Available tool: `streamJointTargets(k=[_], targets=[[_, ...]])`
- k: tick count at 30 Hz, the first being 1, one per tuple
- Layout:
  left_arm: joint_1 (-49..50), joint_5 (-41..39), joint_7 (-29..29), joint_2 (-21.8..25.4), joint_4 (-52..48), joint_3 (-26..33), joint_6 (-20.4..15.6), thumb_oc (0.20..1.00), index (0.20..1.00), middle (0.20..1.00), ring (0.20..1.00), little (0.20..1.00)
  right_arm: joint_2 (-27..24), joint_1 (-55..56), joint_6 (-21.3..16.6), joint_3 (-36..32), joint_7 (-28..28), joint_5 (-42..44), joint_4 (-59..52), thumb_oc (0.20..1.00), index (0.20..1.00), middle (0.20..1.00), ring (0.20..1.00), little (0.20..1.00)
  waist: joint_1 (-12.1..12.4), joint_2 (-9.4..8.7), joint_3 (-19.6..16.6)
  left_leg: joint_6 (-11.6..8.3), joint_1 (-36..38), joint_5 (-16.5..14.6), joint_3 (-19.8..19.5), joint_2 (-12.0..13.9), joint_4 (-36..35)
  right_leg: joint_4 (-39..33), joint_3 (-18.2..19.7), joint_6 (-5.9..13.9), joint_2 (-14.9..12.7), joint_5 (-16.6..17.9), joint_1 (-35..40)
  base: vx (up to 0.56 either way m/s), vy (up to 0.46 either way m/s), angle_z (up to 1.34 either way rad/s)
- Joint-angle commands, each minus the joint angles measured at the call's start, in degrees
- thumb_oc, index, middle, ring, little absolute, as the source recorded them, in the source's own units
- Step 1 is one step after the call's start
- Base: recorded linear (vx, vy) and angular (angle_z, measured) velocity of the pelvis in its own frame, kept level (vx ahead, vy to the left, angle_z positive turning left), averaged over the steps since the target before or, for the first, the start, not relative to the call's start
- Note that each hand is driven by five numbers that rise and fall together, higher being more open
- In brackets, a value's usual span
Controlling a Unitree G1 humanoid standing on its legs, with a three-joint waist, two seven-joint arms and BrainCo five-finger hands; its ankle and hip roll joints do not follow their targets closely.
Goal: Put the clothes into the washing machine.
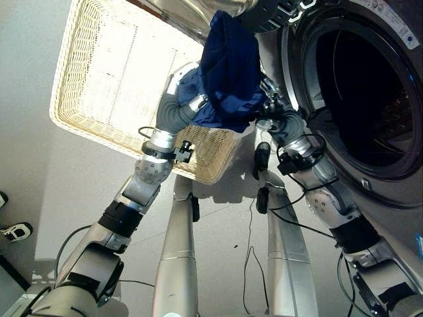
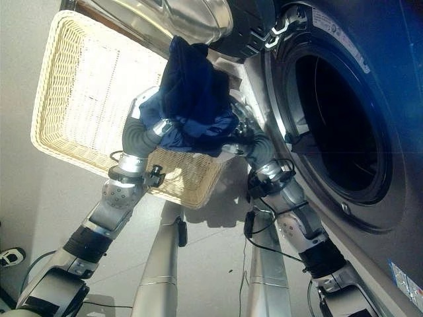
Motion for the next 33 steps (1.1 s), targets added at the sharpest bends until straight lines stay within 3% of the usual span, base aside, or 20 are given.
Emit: streamJointTargets(k=[1, 7, 15, 16, 17, 33], targets=[[-3.7, 3.4, 1.6, -0.1, -4.9, -1.5, -1.2, 0.200, 0.200, 0.200, 0.200, 0.200, 0.5, -1.4, 1.7, 1.7, 4.0, 3.7, -6.7, 1.000, 1.000, 1.000, 1.000, 1.000, 0.1, -1.71, -0.5, 4.70, 0.7, -6.0, 3.0, -5.6, 5.9, -13.4, -4.0, 2.89, 4.8, 10.2, 5.4, 0.00, 0.000, 0.00], [-5.8, 4.4, 2.9, -0.4, -4.2, -3.8, 0.0, 0.200, 0.200, 0.200, 0.200, 0.200, 1.0, -3.9, 4.8, 5.1, 6.2, 5.4, -8.0, 1.000, 1.000, 1.000, 1.000, 1.000, 0.2, -1.76, -0.5, 4.51, 0.3, -5.8, 2.7, -5.8, 6.2, -13.5, -4.2, 2.90, 4.7, 10.5, 5.1, 0.00, 0.000, 0.00], [-6.7, 4.2, 2.2, -0.2, -4.0, -5.7, 1.2, 0.200, 0.200, 0.200, 0.200, 0.200, 0.9, -4.9, 3.7, 6.3, 6.4, 6.4, -8.8, 1.000, 1.000, 1.000, 1.000, 1.000, 0.2, -1.66, -0.5, 4.46, -0.3, -5.9, 2.6, -6.1, 7.0, -13.3, -4.1, 2.87, 4.8, 10.6, 4.6, 0.00, 0.000, 0.00], [-6.7, 3.8, 1.9, -0.4, -3.7, -5.8, 1.2, 0.200, 0.200, 0.200, 0.200, 0.200, 1.1, -5.1, 3.1, 6.4, 6.1, 6.6, -8.8, 0.454, 0.454, 0.454, 0.454, 0.454, 0.2, -1.64, -0.5, 4.47, -0.3, -5.9, 2.7, -6.1, 7.2, -13.2, -4.1, 2.86, 4.8, 10.7, 4.6, 0.00, 0.000, 0.00], [-6.7, 3.7, 1.7, -0.6, -3.6, -5.9, 1.3, 0.200, 0.200, 0.200, 0.200, 0.200, 1.3, -5.2, 2.5, 6.3, 5.9, 7.0, -8.9, 0.200, 0.200, 0.200, 0.200, 0.200, 0.1, -1.62, -0.5, 4.48, -0.4, -5.9, 2.7, -6.1, 7.3, -13.2, -4.1, 2.87, 4.8, 10.7, 4.5, 0.00, 0.000, 0.00], [-6.4, 3.6, 1.0, -1.9, -3.6, -6.2, 1.9, 0.200, 0.200, 0.200, 0.200, 0.200, 3.6, -4.9, -4.4, 4.4, 2.4, 9.0, -9.0, 0.200, 0.200, 0.200, 0.200, 0.200, 0.0, -1.28, -0.5, 4.48, -0.9, -5.9, 2.9, -6.3, 7.9, -12.9, -4.1, 2.98, 4.5, 11.0, 4.0, 0.00, 0.000, 0.00]])
